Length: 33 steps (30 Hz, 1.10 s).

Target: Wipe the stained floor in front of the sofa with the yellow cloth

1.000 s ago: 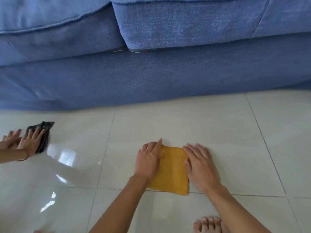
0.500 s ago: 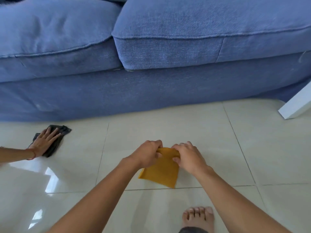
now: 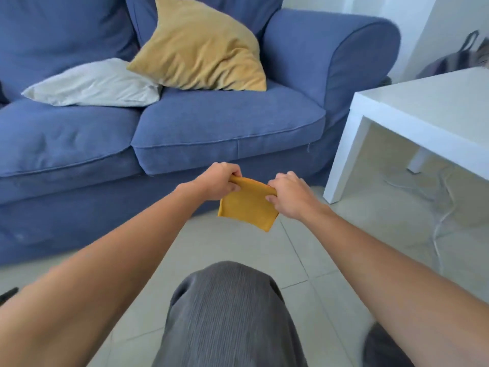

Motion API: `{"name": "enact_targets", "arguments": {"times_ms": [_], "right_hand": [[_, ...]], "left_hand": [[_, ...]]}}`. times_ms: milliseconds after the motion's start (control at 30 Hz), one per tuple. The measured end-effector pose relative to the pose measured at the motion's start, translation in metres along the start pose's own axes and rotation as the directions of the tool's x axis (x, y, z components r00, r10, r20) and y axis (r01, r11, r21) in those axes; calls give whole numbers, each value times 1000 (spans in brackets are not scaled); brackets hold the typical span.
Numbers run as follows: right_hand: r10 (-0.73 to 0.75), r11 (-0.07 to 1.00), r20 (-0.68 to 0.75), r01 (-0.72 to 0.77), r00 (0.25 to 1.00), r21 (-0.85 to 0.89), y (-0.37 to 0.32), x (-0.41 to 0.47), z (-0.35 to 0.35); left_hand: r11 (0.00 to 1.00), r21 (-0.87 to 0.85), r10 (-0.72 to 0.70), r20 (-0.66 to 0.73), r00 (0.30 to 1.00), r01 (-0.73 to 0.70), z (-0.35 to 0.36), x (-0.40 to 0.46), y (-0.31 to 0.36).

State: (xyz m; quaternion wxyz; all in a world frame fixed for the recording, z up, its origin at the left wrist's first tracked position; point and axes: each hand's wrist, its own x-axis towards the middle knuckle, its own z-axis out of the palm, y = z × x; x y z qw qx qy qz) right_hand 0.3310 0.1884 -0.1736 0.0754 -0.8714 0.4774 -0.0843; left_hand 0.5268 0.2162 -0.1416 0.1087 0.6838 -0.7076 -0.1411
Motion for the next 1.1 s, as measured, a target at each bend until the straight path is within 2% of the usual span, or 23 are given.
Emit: {"name": "enact_targets", "arguments": {"times_ms": [200, 433, 533, 633, 733, 833, 900, 967, 1033, 1100], "right_hand": [[158, 987, -158, -163, 975, -15, 82, -50, -107], [411, 909, -253, -371, 876, 190, 181, -148, -204], [532, 830, -257, -437, 807, 347, 221, -192, -236], [637, 741, -283, -467, 717, 483, 263, -227, -257], [747, 604, -284, -436, 601, 668, 305, -246, -266], [818, 519, -288, -423, 497, 743, 347, -246, -257], [845, 508, -326, -445, 424, 737, 367, -243, -248], [852, 510, -354, -461, 385, 726, 376, -241, -236], [839, 537, -381, -485, 388, 690, 380, -244, -218], [833, 552, -431, -476, 345, 685, 379, -248, -207]], "left_hand": [[978, -8, 208, -60, 976, -209, -37, 34, 127], [887, -171, 411, -132, 902, -429, -42, 56, 286], [821, -304, 460, -150, 875, -484, -31, 67, 348], [723, -503, 476, -135, 869, -474, -16, 80, 406], [665, -615, 450, -124, 884, -424, 4, 101, 457], [639, -675, 386, -134, 913, -369, 31, 129, 495], [681, -650, 309, -163, 937, -337, 52, 147, 509], [802, -484, 287, -201, 937, -350, 71, 155, 515], [847, -313, 386, -192, 903, -429, 92, 153, 513], [822, -175, 536, -83, 840, -542, 106, 145, 509]]}}
